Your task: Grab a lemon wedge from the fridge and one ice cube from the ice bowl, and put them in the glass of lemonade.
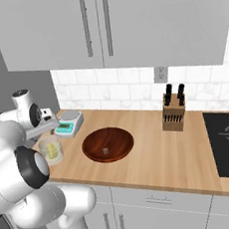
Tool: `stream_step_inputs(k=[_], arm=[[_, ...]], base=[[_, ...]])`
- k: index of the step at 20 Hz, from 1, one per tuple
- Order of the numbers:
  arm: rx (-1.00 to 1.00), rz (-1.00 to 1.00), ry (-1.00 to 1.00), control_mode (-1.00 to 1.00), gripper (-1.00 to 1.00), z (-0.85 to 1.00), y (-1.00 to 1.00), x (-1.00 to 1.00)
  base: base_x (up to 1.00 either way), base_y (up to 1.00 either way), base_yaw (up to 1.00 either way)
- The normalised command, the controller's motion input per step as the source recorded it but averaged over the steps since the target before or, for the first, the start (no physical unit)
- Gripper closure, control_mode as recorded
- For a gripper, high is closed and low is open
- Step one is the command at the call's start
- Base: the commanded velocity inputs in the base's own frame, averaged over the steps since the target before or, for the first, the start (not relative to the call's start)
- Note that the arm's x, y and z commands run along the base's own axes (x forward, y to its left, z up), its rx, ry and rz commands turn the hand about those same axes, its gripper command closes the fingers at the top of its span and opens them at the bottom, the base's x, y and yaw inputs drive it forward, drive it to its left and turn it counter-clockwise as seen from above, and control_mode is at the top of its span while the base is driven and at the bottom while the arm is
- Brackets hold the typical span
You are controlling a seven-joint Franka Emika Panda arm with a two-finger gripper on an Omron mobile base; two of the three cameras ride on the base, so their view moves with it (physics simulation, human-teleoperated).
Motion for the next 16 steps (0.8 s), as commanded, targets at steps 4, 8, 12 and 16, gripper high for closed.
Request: stream_step_inputs(k=[4, 8, 12, 16], arm=[[0.08, 0.00, -0.01, -1.00, -1.00, 0.17, -0.03, -0.09], [0.09, 0.00, -0.01, -1.00, -1.00, 0.09, -0.17, -0.15], [0.08, 0.00, 0.00, -1.00, -1.00, 0.03, -0.26, -0.06], [0.10, 0.00, -0.01, -1.00, -1.00, 0.02, -0.40, -0.14]], base=[[0.00, 0.00, 0.00], [0.00, 0.00, 0.00], [0.00, 0.00, 0.00], [0.00, 0.00, 0.00]])
